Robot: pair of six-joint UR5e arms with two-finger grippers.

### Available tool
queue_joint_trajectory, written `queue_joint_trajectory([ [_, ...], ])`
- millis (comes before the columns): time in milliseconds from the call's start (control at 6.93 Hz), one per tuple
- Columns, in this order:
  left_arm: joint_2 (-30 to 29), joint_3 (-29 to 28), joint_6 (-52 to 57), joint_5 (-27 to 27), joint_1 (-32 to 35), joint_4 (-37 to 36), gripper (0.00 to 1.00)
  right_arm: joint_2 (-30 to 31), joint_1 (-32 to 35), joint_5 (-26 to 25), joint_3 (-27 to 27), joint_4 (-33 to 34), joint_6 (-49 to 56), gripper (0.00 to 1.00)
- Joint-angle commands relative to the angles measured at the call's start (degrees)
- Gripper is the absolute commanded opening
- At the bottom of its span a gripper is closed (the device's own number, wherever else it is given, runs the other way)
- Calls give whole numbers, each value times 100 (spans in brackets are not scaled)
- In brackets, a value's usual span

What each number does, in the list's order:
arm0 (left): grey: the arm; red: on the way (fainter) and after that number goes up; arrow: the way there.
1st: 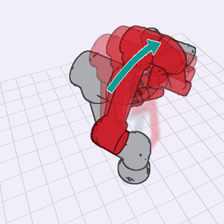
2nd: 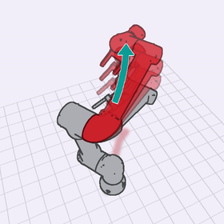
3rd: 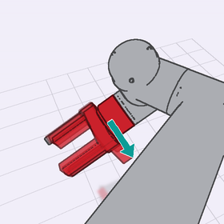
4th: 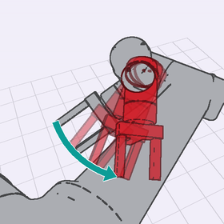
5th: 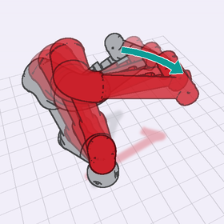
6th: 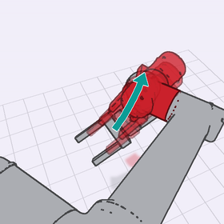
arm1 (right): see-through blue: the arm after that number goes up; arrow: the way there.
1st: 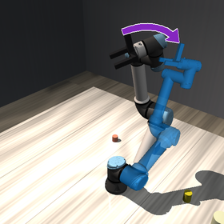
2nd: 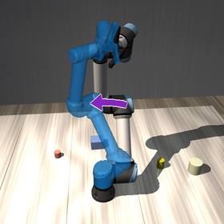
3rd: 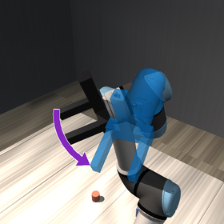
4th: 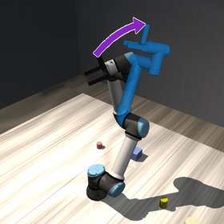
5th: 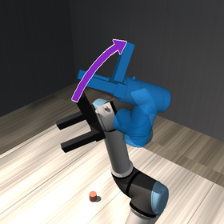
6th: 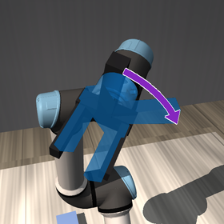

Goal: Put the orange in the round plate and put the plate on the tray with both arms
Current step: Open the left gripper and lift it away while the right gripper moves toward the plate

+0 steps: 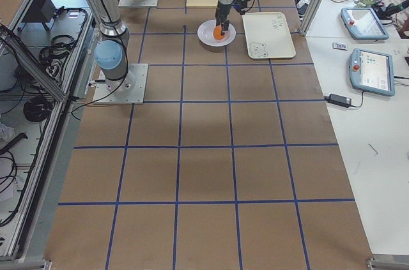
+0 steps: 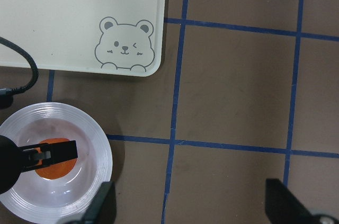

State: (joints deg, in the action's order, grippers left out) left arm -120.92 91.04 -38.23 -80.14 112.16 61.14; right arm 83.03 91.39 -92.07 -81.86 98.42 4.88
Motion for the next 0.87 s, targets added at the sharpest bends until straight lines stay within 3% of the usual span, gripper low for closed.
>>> queue_joint_trajectory([
  [0, 339, -329, 253, -142, -428, 700, 100, -15, -15, 318, 117, 45, -135, 100],
  [144, 681, -802, 1143, -160, -753, 1942, 100, -15, -94, 443, 240, 37, -162, 100],
  [433, 1270, -1656, 2648, -598, -1447, 4003, 100, -242, -497, 1336, 232, -592, -181, 100],
  [577, 1612, -1764, 2846, -634, -1538, 4307, 100, -609, -482, 1436, 215, -735, -189, 100],
  [722, 2077, -1739, 3048, -1052, -1530, 4388, 100, -761, -403, 1524, -46, -772, -206, 100],
])
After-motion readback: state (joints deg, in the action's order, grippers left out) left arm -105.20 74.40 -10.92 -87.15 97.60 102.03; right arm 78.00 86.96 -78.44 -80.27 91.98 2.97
